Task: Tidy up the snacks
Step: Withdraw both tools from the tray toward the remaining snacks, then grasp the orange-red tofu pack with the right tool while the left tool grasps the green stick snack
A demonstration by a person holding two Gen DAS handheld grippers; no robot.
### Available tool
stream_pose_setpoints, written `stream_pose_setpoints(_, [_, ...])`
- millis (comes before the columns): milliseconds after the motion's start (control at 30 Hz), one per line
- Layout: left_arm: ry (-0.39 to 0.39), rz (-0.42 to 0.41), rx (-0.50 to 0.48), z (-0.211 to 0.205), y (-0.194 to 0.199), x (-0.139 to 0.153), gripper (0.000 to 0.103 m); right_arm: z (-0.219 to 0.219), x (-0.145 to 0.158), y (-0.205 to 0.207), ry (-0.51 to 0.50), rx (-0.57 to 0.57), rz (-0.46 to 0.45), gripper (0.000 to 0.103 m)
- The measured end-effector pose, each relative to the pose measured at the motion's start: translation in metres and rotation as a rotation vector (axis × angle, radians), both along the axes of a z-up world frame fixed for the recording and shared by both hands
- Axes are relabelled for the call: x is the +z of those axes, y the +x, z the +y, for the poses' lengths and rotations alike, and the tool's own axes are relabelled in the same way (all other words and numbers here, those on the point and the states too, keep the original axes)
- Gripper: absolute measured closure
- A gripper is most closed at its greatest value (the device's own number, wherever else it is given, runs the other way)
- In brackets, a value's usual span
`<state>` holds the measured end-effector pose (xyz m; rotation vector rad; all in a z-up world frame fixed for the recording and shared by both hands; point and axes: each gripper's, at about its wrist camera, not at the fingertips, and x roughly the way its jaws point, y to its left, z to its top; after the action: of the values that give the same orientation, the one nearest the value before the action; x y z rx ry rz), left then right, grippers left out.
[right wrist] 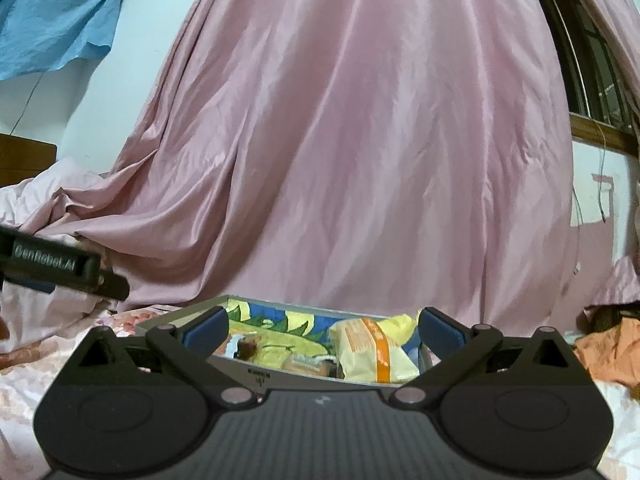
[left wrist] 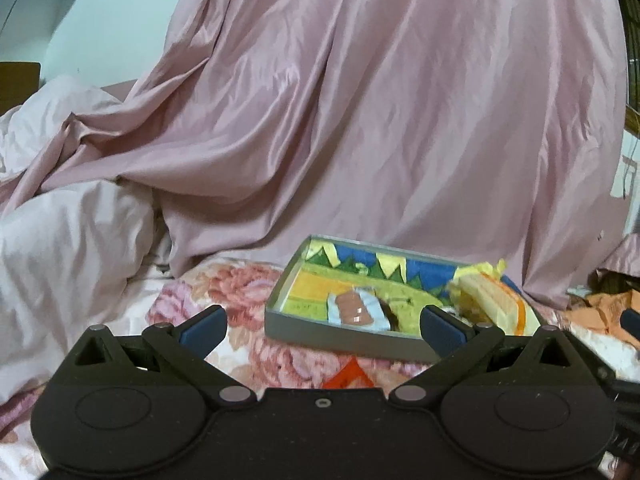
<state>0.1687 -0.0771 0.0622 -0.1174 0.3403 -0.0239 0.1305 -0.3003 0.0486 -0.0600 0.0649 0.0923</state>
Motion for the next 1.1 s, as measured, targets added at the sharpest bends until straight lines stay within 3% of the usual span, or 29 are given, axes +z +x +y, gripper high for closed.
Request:
stream_pose_setpoints(467, [0.071, 0.043, -0.042, 0.014, -0.041, -0.027, 0.001, 0.015, -0.009, -0.028, 0.007, 0.028, 0.082, 0.0])
stream_pose_setpoints(700, [0.095, 0.073, -0.058, 0.023, -0.053, -0.042, 0.001, 0.022, -0.016, -0.029, 0.039, 0.103, 0.217, 0.0])
stream_pose_setpoints(1100, [0.154, 0.159, -0.117, 0.031, -0.057, -0.074, 0.001, 0.047, -0.037, -0.021, -0.096, 0.141, 0.354, 0.0])
